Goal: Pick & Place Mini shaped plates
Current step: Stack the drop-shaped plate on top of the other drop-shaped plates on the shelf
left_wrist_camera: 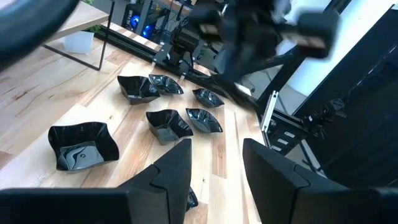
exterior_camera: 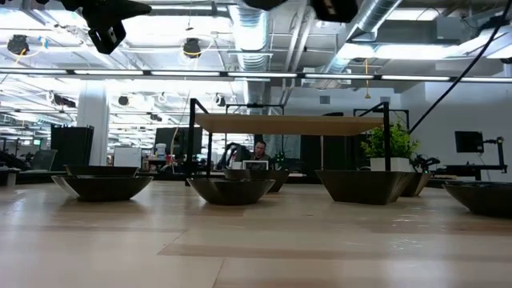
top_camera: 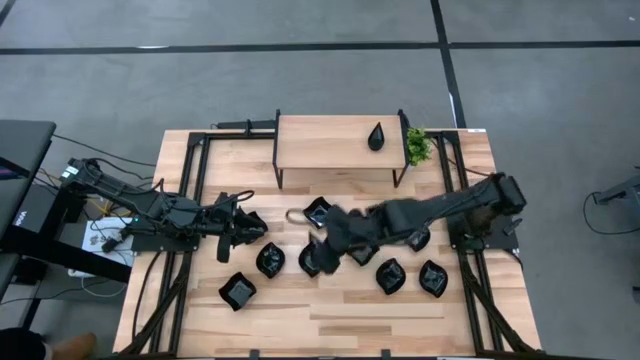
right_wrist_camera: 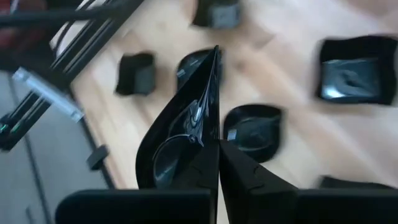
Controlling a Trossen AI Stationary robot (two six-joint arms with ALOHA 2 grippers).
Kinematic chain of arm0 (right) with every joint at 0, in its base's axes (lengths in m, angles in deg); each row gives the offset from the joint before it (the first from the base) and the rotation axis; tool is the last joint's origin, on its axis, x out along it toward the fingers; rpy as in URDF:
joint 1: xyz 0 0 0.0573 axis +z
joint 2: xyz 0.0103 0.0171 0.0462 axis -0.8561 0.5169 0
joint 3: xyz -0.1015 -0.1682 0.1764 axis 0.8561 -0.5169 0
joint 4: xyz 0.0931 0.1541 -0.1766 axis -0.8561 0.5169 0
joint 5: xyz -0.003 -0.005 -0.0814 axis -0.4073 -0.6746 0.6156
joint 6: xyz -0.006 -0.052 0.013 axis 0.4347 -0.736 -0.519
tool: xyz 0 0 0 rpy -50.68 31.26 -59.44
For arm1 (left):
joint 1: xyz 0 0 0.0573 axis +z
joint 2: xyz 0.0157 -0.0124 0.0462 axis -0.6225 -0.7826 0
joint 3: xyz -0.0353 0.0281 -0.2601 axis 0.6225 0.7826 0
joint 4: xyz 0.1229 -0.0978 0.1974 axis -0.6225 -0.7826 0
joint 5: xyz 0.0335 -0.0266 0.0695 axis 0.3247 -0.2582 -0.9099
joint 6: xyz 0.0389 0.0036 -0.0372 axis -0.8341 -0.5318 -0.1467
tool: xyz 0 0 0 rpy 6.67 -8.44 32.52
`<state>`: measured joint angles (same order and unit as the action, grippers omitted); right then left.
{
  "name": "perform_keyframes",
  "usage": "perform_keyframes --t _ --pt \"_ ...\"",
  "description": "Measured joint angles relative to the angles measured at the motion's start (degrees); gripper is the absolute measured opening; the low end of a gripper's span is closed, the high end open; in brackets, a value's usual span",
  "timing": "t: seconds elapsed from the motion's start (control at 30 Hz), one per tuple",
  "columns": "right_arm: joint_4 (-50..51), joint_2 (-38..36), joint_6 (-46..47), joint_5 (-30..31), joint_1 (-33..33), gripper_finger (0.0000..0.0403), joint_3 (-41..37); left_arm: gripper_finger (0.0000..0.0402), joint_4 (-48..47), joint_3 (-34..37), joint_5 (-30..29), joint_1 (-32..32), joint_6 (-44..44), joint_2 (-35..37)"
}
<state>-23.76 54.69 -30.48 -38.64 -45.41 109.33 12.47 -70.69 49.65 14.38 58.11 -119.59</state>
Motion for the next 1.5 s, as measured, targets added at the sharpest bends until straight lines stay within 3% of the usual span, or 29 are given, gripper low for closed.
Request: perform_keyframes --t 0.27,0.53,0.8,1.0,1.23,1.5 --pt "12.73 -9.21 -0.01 6.98 -8.01 0.0 0.0 0.0145 0.3 0.0 -0.02 0.0 0.0 0.0" --pt "22.21 -16.53 -1.16 13.09 -21.74 0.0 0.0 0.0145 0.48 0.0 -0.02 0.09 -0.02 0.0" --pt "22.51 -15.8 -8.78 9.38 -37.89 0.0 0.01 0.0145 0.83 0.0 -0.28 0.11 0.41 0.01" --pt "22.11 -12.42 -10.35 4.27 -45.99 0.0 0.0 0.0145 0.86 0.0 -0.28 0.11 0.6 0.0" --pt "21.84 -6.87 -14.11 -0.38 -49.88 0.0 -0.02 0.0145 1.02 0.0 -0.26 0.11 0.61 0.01" --pt "19.97 -3.08 -16.28 -1.64 -52.07 0.0 -0.02 0.0145 1.27 0.0 -0.26 0.11 0.61 0.0"
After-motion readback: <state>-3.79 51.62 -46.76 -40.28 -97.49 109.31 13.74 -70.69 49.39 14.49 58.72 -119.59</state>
